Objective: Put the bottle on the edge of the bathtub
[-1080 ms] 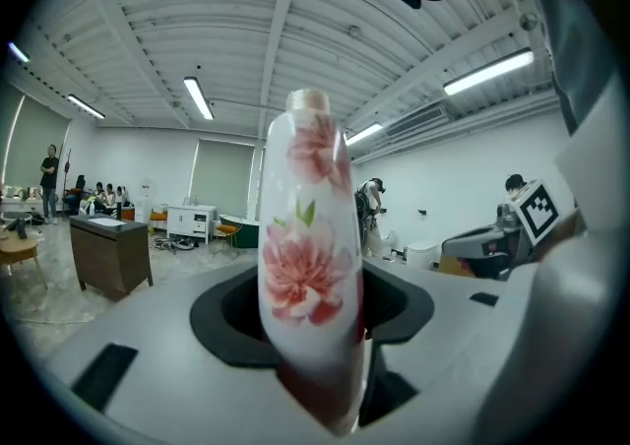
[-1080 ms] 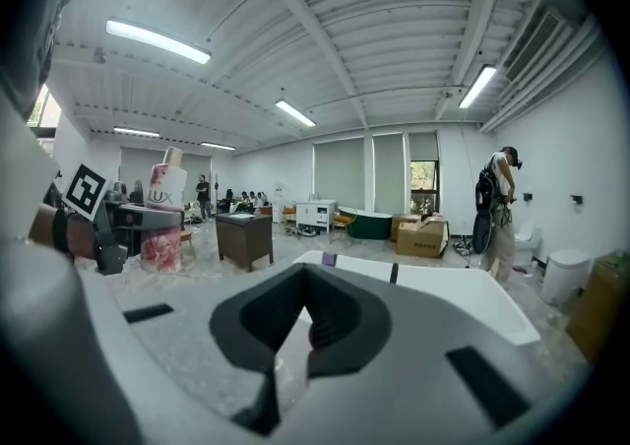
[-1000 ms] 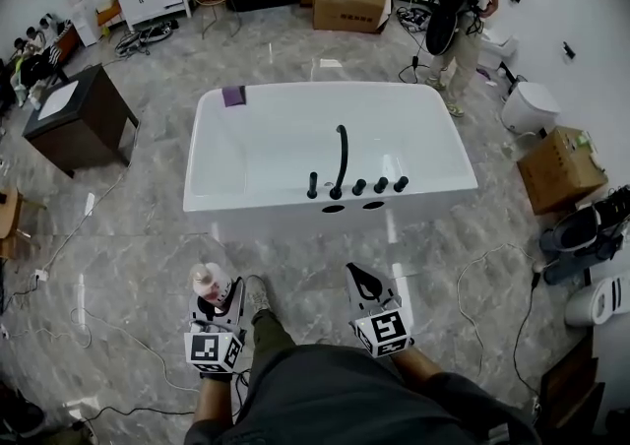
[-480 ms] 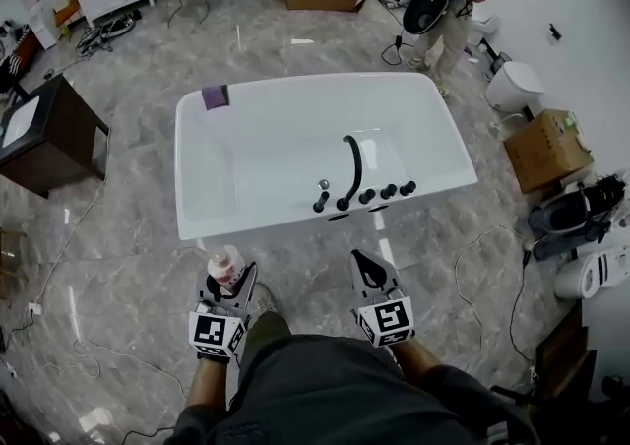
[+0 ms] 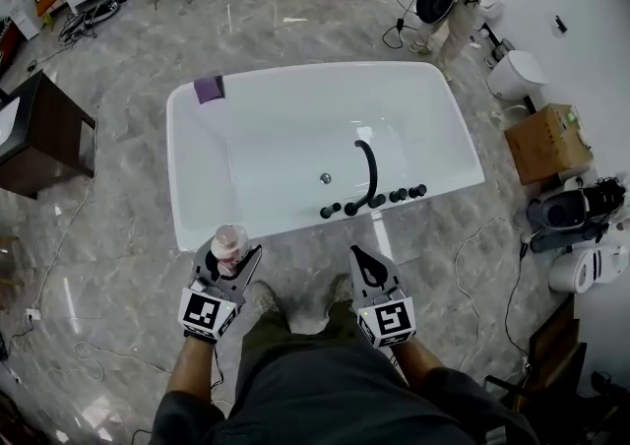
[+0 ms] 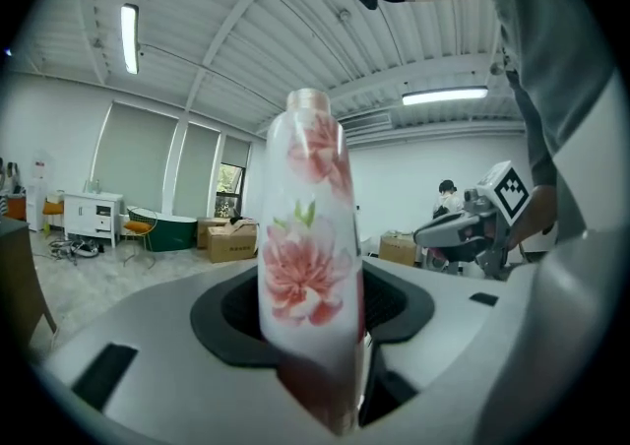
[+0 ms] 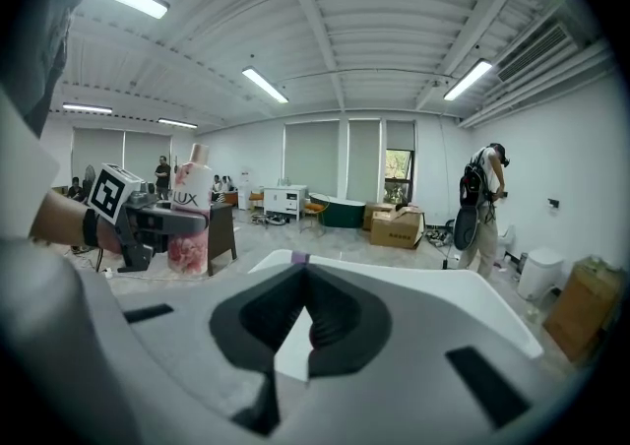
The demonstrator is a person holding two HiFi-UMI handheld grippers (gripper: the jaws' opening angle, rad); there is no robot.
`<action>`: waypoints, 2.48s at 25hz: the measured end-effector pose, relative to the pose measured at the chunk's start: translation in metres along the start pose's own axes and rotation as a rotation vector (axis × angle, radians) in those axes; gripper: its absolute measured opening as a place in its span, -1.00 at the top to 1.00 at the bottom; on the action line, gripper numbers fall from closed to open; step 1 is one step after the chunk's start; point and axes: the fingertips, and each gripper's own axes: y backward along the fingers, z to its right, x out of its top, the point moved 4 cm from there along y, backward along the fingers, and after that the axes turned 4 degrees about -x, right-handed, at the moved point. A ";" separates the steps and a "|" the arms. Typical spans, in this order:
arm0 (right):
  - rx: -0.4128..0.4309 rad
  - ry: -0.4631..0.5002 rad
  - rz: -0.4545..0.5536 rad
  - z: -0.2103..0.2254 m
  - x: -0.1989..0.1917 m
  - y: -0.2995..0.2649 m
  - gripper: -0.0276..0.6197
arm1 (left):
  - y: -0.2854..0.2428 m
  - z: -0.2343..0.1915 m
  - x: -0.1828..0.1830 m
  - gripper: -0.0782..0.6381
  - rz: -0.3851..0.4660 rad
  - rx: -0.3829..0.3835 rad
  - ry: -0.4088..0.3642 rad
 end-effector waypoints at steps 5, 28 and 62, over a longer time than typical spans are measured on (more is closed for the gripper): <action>0.067 0.019 0.010 0.028 -0.020 -0.033 0.91 | -0.042 -0.018 -0.017 0.15 0.036 -0.032 0.045; 0.084 0.057 0.107 0.073 -0.178 -0.130 0.91 | -0.167 -0.039 -0.246 0.15 0.012 -0.290 -0.057; 0.205 0.153 0.031 0.032 -0.281 -0.202 0.91 | -0.191 -0.059 -0.378 0.08 0.053 -0.397 -0.174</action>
